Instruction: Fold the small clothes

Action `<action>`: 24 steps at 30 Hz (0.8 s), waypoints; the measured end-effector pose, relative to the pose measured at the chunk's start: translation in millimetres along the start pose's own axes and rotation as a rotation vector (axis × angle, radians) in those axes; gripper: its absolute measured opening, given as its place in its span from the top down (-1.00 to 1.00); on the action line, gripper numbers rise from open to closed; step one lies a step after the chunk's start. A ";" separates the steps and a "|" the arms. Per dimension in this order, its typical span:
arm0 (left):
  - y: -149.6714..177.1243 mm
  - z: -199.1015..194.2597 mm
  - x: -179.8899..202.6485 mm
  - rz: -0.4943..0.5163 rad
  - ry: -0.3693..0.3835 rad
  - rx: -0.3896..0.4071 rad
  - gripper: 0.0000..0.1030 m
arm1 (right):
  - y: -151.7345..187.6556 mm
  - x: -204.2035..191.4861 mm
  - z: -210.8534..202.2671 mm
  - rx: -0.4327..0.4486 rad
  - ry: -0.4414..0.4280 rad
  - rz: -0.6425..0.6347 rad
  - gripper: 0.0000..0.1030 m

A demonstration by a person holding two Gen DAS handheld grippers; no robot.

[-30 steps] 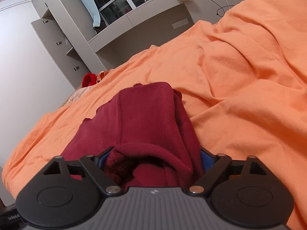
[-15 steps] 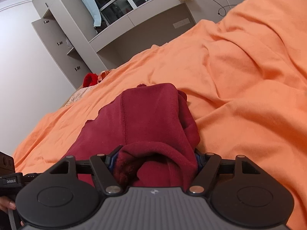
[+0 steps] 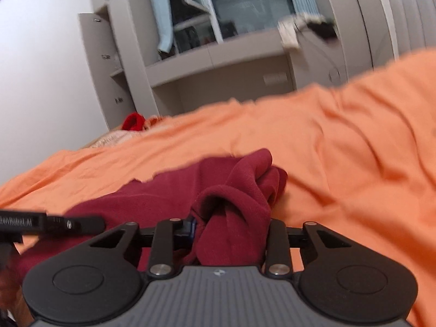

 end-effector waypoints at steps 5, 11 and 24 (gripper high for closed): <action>-16.8 -36.0 18.7 0.206 -0.146 0.161 0.42 | -14.8 -38.8 1.1 0.114 -0.002 -0.124 0.35; -28.4 -59.1 -1.6 0.290 -0.245 0.260 0.39 | -16.2 -60.1 32.4 0.085 0.006 -0.192 0.29; -8.1 -45.3 -55.9 0.011 -0.287 0.061 -0.45 | -1.6 -28.5 42.7 -0.051 0.002 -0.039 -0.39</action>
Point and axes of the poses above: each gripper's, at about its wrist camera, not at the fingertips, and z roughly the way its jaws point, x to its right, y to its underside, the point moved 7 cm from there along z, roughly the way its jaws point, and after that the axes turned 13 degrees about -x, right-handed, at the moved point
